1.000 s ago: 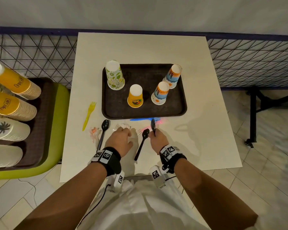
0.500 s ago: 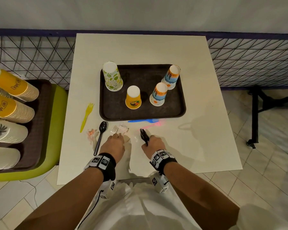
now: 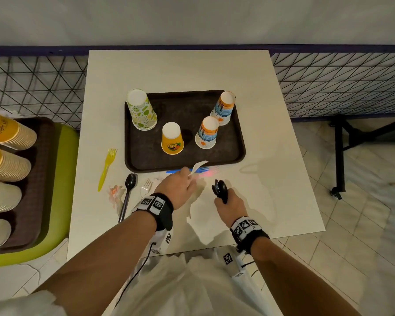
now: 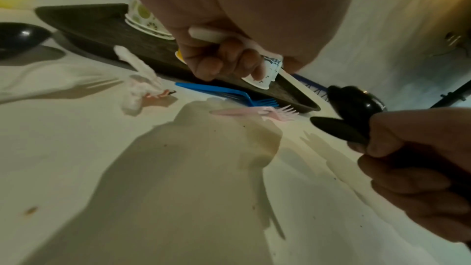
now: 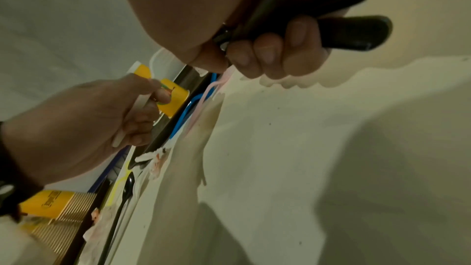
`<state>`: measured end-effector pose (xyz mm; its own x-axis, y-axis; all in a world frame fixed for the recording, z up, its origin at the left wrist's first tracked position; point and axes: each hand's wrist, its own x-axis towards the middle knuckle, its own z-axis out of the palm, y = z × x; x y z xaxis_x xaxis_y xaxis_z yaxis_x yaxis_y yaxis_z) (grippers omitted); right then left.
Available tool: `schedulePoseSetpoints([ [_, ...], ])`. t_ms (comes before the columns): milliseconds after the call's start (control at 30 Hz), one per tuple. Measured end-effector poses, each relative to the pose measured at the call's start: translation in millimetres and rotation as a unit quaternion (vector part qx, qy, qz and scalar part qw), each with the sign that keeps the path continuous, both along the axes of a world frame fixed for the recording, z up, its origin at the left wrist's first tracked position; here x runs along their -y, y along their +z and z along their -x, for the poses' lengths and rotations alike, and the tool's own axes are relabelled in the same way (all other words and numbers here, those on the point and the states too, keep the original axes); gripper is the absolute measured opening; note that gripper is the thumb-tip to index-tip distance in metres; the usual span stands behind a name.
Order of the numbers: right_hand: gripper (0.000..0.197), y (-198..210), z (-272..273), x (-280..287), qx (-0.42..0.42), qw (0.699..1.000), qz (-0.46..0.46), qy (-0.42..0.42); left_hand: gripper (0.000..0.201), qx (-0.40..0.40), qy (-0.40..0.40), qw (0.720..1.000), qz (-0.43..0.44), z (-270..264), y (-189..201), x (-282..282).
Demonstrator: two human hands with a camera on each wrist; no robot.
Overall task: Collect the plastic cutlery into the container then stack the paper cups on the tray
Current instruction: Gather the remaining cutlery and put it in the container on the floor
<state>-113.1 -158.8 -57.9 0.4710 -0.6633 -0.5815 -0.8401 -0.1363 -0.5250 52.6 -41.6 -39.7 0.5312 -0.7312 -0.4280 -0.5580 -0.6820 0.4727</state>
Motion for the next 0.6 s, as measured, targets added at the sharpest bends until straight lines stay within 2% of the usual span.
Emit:
schedulePoseSetpoints([
  [100, 0.024, 3.2, 4.8, 7.5, 0.004, 1.0, -0.012, -0.015, 0.041, 0.03, -0.044, 0.998, -0.031, -3.9, -11.2, 16.8],
  [267, 0.026, -1.1, 12.3, 15.7, 0.004, 0.999, -0.024, -0.023, 0.038, 0.052, -0.068, 0.993, -0.079, -6.6, -27.3, 24.4],
  [600, 0.03, -2.8, 5.5, 22.6, 0.021, 0.999, -0.02, -0.038, 0.041, 0.079, -0.055, 0.995, -0.032, 0.4, -12.1, 4.4],
])
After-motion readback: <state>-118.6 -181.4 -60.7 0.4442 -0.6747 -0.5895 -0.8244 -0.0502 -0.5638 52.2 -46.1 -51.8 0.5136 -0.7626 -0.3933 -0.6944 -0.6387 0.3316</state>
